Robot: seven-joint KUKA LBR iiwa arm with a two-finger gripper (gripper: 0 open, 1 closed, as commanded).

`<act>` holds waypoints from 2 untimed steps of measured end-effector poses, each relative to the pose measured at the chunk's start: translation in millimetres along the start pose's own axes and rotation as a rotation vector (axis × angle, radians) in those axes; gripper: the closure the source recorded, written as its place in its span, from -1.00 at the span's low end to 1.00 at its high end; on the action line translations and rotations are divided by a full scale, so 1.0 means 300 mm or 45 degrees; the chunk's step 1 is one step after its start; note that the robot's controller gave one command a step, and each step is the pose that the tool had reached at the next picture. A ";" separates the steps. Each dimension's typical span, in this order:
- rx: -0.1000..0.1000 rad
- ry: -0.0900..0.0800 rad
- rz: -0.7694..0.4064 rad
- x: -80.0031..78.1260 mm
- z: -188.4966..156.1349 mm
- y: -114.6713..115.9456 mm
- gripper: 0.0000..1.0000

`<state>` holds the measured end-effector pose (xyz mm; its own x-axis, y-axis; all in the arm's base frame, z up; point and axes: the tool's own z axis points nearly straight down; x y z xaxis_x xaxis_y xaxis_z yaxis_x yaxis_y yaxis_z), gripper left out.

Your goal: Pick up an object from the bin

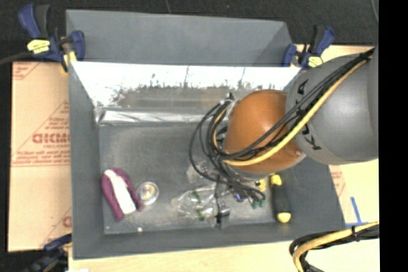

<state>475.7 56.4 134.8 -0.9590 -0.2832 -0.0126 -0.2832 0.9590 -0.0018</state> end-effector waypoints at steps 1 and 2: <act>0.008 -0.019 0.115 -0.004 0.216 -0.040 -1.00; 0.002 -0.013 -0.084 0.041 0.216 -0.093 1.00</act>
Offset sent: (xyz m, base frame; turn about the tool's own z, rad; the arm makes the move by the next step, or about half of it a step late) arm -0.0032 -0.0295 -0.0648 -0.0679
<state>472.7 26.3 69.8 -0.9379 -0.3460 -0.0229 -0.3460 0.9382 -0.0048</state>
